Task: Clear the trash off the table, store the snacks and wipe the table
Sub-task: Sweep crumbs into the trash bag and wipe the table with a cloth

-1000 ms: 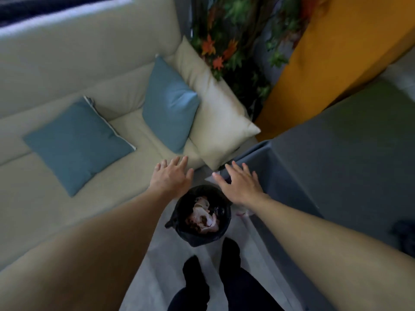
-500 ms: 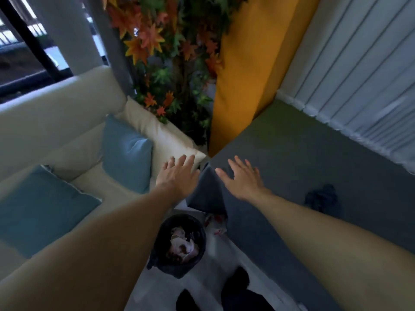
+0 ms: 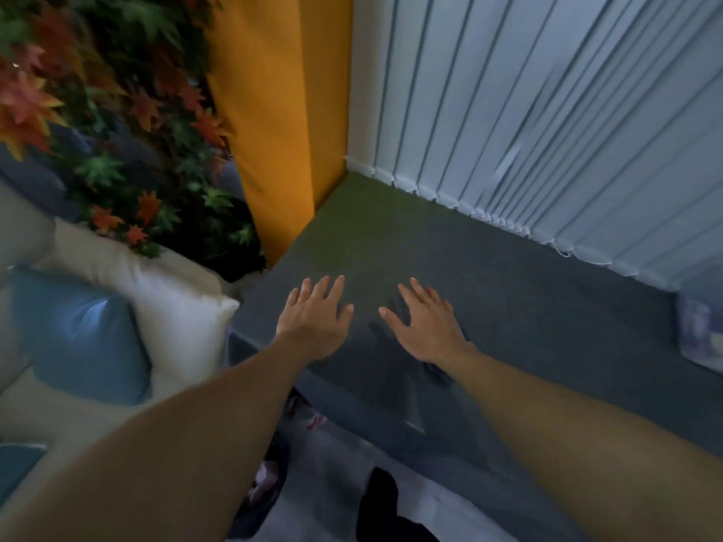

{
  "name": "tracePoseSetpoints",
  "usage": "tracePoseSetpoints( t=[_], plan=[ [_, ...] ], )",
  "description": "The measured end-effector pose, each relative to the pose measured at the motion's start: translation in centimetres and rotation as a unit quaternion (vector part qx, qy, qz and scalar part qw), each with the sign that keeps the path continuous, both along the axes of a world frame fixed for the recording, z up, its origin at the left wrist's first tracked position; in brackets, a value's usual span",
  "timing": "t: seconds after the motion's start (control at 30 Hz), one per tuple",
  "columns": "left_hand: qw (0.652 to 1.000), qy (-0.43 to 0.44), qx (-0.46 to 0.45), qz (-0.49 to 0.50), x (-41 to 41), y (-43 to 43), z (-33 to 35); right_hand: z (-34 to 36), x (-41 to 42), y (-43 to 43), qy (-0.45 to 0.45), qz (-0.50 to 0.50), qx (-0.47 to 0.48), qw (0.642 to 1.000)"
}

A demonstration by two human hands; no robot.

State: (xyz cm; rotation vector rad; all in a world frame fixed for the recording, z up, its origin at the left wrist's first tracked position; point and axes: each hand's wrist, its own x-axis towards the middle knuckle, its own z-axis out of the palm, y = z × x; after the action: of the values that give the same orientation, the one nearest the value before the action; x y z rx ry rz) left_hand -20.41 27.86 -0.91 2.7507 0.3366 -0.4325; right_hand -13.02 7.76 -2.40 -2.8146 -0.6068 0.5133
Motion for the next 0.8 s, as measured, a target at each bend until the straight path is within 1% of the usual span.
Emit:
tracePoseSetpoints(
  t=[0.2, 0.33, 0.47, 0.6, 0.7, 0.73, 0.8],
  plan=[
    [1.0, -0.001, -0.007, -0.023, 4.4, -4.9, -2.4, -2.7, 3.1, -5.5, 0.03, -0.016, -0.026, 0.999],
    [1.0, 0.012, -0.025, -0.01, 6.1, -6.4, -3.6, -5.3, 3.4, -7.8, 0.046, 0.019, -0.036, 0.998],
    [0.999, 0.021, -0.024, 0.003, 6.7, -5.9, -4.4, -7.2, 4.2, -7.4, 0.024, 0.046, 0.033, 0.998],
    [0.999, 0.028, -0.027, 0.028, 7.4, -3.6, -5.0, -7.3, 6.9, -4.3, -0.01, 0.048, 0.131, 0.99],
    [0.999, 0.03, -0.021, 0.039, 8.5, -1.1, -5.6, -6.4, 9.6, -0.4, -0.052, 0.019, 0.207, 0.977],
    [0.999, 0.029, -0.018, 0.04, 9.0, -0.2, -5.8, -6.2, 10.5, 0.8, -0.066, 0.003, 0.215, 0.974],
    [0.998, 0.026, -0.009, 0.048, 10.0, 1.7, -6.2, -6.4, 11.7, 2.6, -0.078, -0.003, 0.17, 0.982]
  ],
)
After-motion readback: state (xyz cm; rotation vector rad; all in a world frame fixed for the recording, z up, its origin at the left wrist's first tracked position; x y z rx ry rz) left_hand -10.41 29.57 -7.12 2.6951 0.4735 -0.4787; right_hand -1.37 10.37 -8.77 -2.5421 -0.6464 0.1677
